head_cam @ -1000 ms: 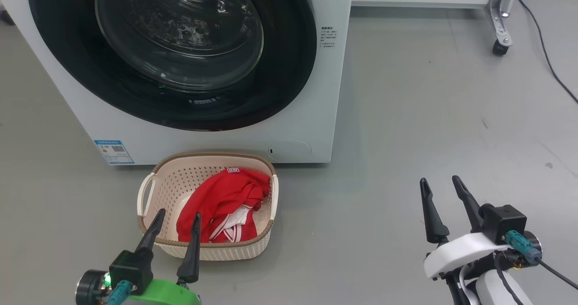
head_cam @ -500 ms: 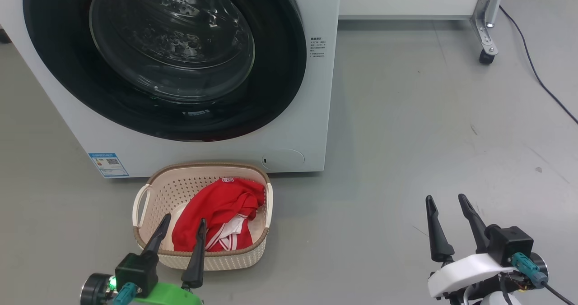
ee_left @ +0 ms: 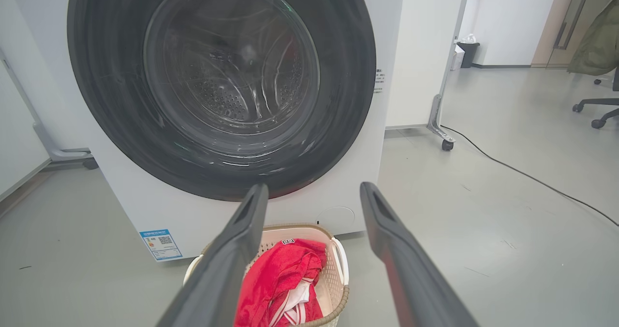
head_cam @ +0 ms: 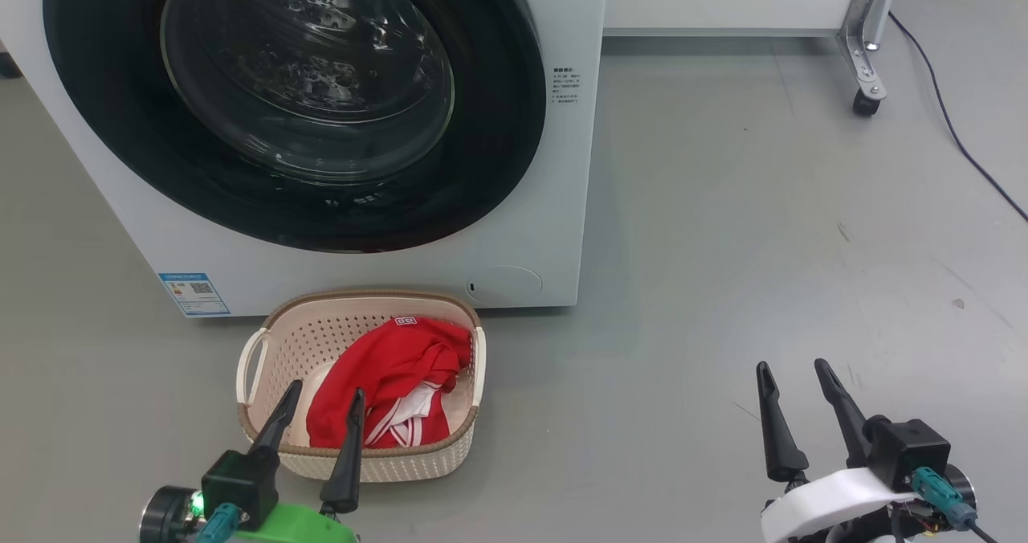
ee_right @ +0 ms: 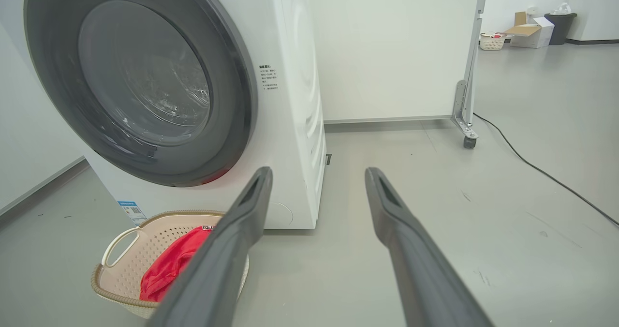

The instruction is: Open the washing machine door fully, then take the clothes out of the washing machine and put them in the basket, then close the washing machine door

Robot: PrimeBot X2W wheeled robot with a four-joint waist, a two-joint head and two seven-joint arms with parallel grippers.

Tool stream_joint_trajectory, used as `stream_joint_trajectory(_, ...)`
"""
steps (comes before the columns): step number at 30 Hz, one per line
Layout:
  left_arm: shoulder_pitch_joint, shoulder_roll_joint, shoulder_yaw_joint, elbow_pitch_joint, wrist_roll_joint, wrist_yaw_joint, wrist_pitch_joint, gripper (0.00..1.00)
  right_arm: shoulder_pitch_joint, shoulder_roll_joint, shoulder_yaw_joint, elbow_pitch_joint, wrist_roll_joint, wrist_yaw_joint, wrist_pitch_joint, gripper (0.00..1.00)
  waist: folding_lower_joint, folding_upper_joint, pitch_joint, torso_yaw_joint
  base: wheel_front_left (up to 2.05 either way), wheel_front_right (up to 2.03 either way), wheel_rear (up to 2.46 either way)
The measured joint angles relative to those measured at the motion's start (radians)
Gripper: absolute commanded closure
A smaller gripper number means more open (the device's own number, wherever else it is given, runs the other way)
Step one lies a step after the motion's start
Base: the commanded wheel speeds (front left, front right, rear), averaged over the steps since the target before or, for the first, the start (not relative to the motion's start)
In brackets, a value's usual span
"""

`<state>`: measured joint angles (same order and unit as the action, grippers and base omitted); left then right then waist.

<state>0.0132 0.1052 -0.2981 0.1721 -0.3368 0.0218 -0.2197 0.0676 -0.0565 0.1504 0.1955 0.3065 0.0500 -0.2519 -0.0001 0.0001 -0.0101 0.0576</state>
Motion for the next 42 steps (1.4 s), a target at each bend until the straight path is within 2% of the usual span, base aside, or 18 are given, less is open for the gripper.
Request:
stream_joint_trajectory(22, 0.004, 0.0, 0.0, -0.027, -0.006, 0.002, 0.007, 0.0, 0.024, 0.006, -0.003, -0.037, -0.003, 0.0, 0.0, 0.0, 0.0, -0.0001, 0.017, 0.001, 0.0, 0.0, 0.0)
stream_joint_trajectory(23, 0.004, 0.0, 0.0, -0.028, -0.006, 0.002, 0.007, 1.0, 0.024, 0.007, -0.003, -0.038, -0.003, 0.0, 0.0, 1.0, 0.0001, 0.0, 0.018, 0.001, 0.0, 0.0, 0.0)
stream_joint_trajectory(34, 0.052, -0.022, -0.017, 0.065, -0.011, 0.0, 0.007, 1.0, 0.066, 0.027, 0.002, 0.055, 0.004, 0.0, 0.005, 1.0, 0.0001, -0.0001, 0.019, 0.0, 0.0, 0.0, 0.0)
stream_joint_trajectory(42, 0.053, -0.023, 0.001, 0.062, -0.1, -0.003, 0.019, 1.0, 0.066, 0.027, -0.003, 0.051, 0.092, 0.002, 0.016, 1.0, 0.0001, 0.0, 0.019, -0.005, 0.0, 0.0, 0.0)
